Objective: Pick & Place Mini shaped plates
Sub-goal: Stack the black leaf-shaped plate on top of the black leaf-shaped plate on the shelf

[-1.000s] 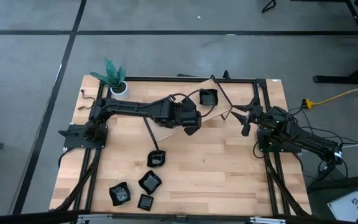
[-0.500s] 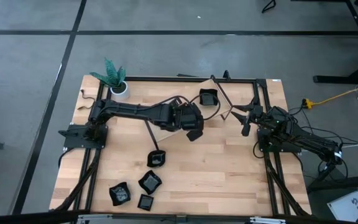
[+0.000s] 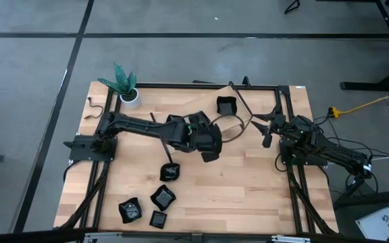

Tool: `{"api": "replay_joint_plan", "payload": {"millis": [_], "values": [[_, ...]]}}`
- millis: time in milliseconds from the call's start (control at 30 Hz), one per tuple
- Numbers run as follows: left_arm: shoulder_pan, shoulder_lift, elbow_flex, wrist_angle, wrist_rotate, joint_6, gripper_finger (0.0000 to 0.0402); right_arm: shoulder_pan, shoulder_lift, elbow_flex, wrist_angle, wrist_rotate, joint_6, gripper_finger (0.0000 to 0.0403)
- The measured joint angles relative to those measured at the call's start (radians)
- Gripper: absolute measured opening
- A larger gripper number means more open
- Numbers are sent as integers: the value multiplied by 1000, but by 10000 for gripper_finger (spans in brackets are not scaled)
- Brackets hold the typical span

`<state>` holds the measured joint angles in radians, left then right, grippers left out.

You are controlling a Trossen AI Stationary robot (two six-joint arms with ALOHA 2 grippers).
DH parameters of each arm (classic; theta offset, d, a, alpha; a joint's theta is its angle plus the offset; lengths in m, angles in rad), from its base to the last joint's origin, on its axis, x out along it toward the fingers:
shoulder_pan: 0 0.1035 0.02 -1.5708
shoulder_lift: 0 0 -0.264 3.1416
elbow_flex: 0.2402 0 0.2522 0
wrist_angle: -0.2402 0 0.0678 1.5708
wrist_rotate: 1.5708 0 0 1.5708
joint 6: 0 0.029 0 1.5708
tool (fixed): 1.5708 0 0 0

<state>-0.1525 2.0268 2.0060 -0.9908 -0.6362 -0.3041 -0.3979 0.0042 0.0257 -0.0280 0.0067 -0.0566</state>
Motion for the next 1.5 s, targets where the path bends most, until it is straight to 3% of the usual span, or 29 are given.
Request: {"api": "replay_joint_plan", "payload": {"millis": [333, 667, 867, 1033, 1333, 1500], "values": [[-64, 26, 0, -7, 65, 57, 117, 0, 0, 0, 0, 0, 0, 154], [-171, 28, -3, -53, 89, -24, 109, 0, 0, 0, 0, 0, 0, 154], [-235, 33, -70, -112, 145, -186, 108, 0, 0, 0, 0, 0, 0, 154], [-285, 34, -137, -123, 241, -422, 107, 0, 0, 0, 0, 0, 0, 154], [-356, 34, -186, -195, 303, -764, 106, 0, 0, 0, 0, 0, 0, 154], [-357, 34, -262, -188, 334, -816, 105, 0, 0, 0, 0, 0, 0, 154]]}}
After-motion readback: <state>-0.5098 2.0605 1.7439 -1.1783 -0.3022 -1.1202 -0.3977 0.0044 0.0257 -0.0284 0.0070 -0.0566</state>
